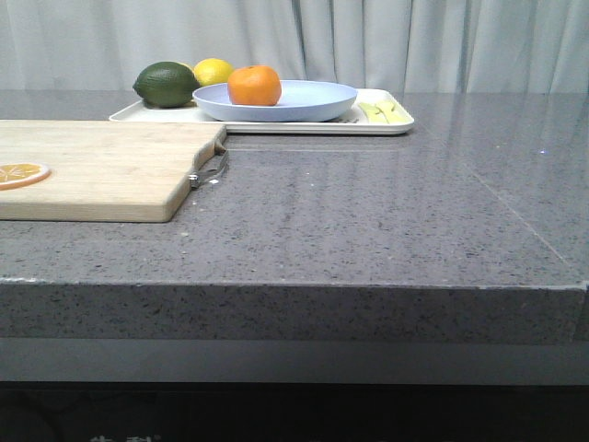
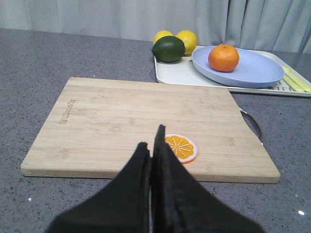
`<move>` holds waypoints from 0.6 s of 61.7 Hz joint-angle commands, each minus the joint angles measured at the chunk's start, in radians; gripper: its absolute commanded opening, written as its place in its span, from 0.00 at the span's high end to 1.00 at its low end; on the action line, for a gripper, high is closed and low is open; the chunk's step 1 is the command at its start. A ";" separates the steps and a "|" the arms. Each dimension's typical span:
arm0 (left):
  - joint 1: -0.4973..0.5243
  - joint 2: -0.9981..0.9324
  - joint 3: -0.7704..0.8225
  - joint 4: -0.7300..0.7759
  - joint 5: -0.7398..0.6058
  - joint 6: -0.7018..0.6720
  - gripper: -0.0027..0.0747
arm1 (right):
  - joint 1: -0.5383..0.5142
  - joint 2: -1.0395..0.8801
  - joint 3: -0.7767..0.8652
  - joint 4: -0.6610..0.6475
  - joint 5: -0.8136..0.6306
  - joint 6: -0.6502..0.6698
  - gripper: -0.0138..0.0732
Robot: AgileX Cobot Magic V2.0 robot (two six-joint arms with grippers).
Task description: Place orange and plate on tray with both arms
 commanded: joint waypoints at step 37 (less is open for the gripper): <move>0.092 -0.220 0.168 -0.002 -0.183 -0.007 0.99 | -0.004 0.009 -0.026 0.001 -0.087 -0.011 0.91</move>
